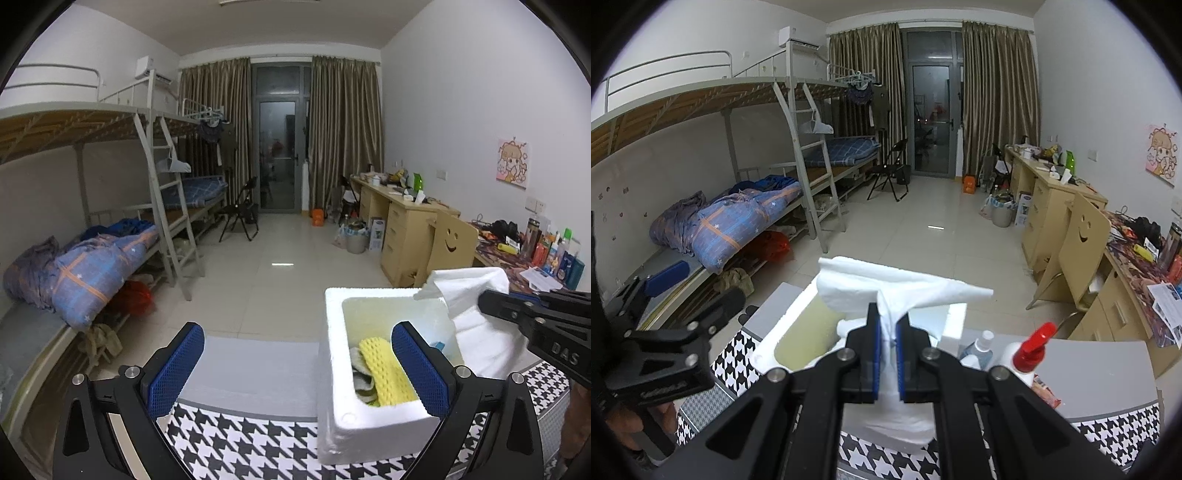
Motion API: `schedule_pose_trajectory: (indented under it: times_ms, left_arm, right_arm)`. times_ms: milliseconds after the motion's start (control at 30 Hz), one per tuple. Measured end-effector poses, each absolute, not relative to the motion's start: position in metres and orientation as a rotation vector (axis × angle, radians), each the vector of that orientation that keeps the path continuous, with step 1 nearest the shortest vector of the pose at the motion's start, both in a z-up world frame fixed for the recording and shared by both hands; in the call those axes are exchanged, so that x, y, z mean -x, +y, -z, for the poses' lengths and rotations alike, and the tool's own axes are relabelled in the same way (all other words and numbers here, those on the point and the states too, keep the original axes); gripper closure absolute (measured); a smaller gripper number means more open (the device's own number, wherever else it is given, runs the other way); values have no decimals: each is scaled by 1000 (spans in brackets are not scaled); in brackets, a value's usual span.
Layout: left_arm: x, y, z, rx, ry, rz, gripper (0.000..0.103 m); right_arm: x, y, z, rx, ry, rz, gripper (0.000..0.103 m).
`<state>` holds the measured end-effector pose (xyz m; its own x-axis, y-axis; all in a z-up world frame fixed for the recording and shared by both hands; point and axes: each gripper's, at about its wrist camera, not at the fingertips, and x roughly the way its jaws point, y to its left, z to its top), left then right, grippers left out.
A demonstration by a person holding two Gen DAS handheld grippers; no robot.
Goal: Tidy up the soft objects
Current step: 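Lower the white cloth into the foam box and open the right tool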
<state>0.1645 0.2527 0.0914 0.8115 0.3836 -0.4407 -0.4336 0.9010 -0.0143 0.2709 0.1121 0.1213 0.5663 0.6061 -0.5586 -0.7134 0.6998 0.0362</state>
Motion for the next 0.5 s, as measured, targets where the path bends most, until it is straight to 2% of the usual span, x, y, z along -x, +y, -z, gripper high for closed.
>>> schedule_pose_trajectory:
  times_ms: [500]
  left_arm:
    - [-146,260,-81,117,454,-450,1]
  right_arm:
    - [-284,140,-110,203,648,-793,93]
